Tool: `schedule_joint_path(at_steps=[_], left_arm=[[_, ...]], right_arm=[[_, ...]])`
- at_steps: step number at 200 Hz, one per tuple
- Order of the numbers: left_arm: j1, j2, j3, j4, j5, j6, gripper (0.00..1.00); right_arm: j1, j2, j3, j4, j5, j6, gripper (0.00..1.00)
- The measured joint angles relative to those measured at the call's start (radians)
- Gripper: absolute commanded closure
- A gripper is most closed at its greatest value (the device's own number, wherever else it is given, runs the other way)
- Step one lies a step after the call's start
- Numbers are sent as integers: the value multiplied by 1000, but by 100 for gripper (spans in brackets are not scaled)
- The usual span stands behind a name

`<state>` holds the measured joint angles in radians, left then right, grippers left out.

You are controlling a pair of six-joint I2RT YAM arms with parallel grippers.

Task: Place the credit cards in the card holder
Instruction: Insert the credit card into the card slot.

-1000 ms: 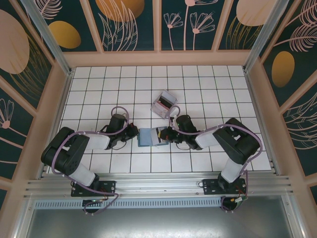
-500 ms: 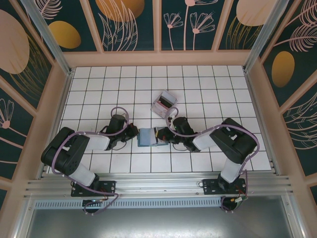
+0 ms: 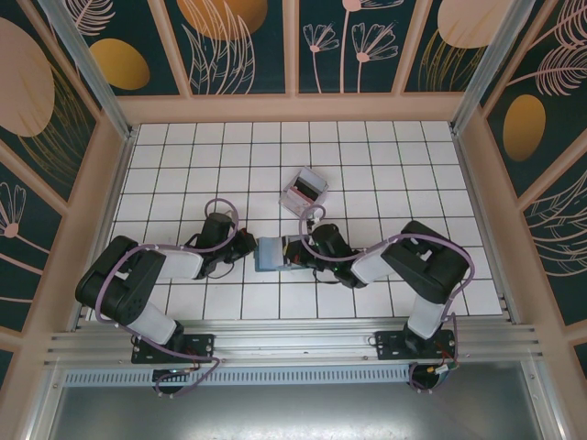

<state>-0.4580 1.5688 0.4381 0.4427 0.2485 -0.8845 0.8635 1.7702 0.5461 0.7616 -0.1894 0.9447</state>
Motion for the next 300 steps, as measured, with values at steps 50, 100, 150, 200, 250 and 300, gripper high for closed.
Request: schedule_joint_path(at_steps=[50,100,150,200,250,300], left_arm=[[0,-6,-4,-1,-4,-1,100],[-4,-8,-4,-2,-13,0,100],[-5,-8,-4,-2,-14,-1,100],[-6,-8,-4,-3,-15,-1,100],[-6,-8,-3,-5,-15,-1,100],[-6,-8,-6,-2,-18,-5,100]], right_arm=[[16,-11,45,-83,43,-46,68],[11,-132,67,-316,111,-167,69],[-31,-145,151,-433,82,-263,91],[-34,-42,187,-467,56,-282,95],[-33,5,223,-453,14,-283,95],[-13,44,267,-448,4,-282,95]])
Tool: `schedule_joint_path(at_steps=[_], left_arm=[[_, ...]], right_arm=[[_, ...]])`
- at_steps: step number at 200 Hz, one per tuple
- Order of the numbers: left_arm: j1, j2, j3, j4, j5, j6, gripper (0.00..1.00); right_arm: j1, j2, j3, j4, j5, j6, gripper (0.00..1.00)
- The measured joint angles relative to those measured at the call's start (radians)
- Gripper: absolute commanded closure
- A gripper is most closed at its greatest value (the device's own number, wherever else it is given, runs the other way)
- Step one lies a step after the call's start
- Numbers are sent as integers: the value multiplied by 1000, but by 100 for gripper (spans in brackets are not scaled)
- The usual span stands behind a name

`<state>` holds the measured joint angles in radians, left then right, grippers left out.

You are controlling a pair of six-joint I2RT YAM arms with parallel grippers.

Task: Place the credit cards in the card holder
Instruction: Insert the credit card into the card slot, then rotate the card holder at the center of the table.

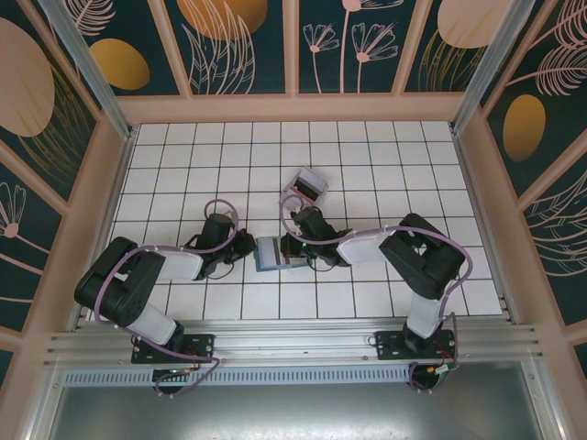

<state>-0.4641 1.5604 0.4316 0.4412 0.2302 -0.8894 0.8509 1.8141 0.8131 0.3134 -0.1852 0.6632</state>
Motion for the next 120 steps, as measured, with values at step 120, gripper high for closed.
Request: schedule_joint_path(at_steps=[120], left_arm=[[-19,-174,42,-347,-130,40,61]], right_arm=[[-21,-278,-110,-64,-87,-35,96]])
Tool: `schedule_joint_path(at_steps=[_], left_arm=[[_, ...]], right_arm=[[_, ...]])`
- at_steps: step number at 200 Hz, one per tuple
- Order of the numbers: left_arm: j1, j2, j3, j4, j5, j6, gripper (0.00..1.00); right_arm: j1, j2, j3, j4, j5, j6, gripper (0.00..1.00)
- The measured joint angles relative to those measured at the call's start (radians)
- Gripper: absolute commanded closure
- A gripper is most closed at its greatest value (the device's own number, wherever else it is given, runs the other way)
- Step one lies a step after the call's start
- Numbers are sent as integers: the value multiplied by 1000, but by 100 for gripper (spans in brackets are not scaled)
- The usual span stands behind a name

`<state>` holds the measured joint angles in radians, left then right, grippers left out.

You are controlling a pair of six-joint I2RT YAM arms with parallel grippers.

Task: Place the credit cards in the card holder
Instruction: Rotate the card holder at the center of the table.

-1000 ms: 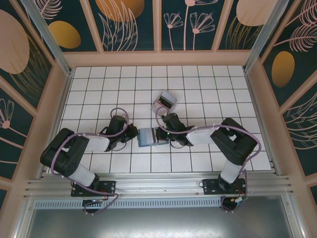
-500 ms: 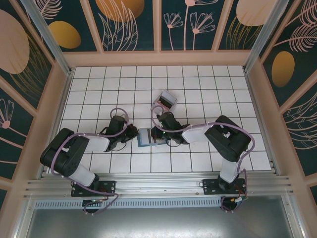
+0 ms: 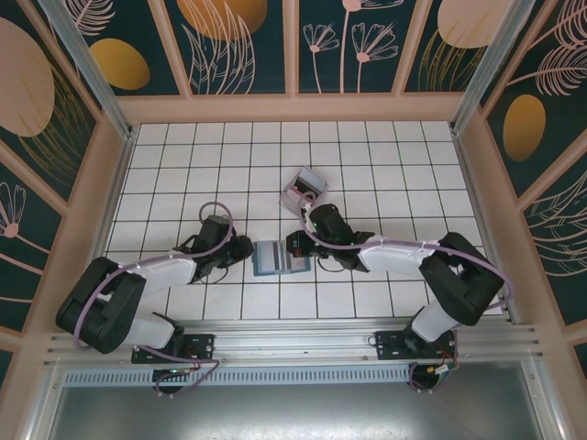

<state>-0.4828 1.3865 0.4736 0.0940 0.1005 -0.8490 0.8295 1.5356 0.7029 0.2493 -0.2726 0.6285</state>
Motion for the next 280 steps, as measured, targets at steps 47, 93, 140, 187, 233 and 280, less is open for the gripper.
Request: schedule_joint_path(at_steps=[47,93,140,187,233,280], left_arm=[[12,110,214,-155,-106,114,68],[13,270,295,-145,-68,170,77],[22,214,165,16,1,138,84],[-38,21,-69,121,34,20,89],[-142,-135,-195,119,34,-122,90],[-172,-198,-247,125,34,-203,91]], right_arm=[[8,-62,-145,-52,-36,11,96],[10,-53,-199,-73,-24,39,96],[-13,37,-117,-67,34,32,97],[-108,202,87,-67,38,-34,97],[-98,411,291,-39,-93,-85,97],[-74,560,540,-181,-198,-200,96]])
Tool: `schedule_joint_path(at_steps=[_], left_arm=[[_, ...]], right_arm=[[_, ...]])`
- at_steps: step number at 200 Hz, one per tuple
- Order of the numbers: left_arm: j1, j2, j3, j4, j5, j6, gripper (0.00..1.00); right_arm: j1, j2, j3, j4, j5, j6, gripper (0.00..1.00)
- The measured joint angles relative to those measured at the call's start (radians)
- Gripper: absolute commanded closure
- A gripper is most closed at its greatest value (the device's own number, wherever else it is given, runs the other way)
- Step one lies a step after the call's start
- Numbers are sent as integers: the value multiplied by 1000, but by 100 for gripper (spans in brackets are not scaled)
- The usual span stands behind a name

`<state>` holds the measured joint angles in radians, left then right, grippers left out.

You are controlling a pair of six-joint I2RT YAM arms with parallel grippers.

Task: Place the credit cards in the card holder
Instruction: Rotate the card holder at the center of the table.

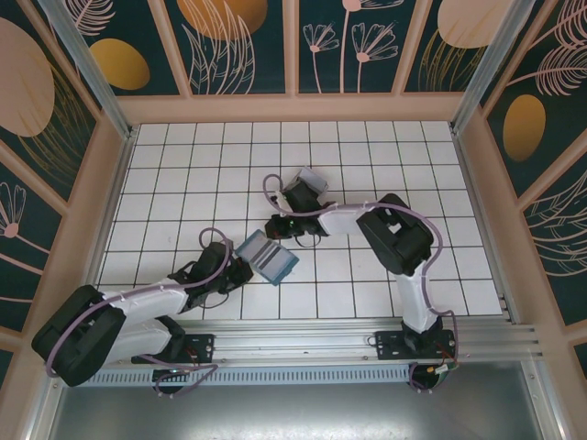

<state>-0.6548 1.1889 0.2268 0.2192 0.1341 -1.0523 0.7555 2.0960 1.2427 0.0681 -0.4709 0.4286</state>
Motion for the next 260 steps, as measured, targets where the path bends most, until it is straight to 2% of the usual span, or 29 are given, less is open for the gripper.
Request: schedule_joint_path(at_steps=[70,100,114,129,143,153,191,227,260], left_arm=[[-27,117,66,45,9,-19,90],[-38,125,83,29,-2,-30,86],[-42,109,85,6,-5,-33,80],[-48,70,85,-46,-14,-39,76],[-50,21,89,-121,-34,-36,72],[-51,-9,102,-184,-55,-26,70],[-36,-9,283,-391,-175,50,65],[34,116,474,-383,-206,163,63],[71,346,716,-338,-184,251,60]], right_arm=[[3,100,203,-182,-109,-139,96],[3,106,238,-234,-163,-170,95],[-1,106,247,-248,-175,-183,94],[-9,104,249,-257,-178,-188,89],[-30,92,245,-266,-171,-195,76],[-53,64,226,-264,-165,-192,72],[-185,-177,105,-217,-143,-188,63],[-289,-375,17,-115,-82,-174,48],[-349,-379,-11,-105,6,-188,43]])
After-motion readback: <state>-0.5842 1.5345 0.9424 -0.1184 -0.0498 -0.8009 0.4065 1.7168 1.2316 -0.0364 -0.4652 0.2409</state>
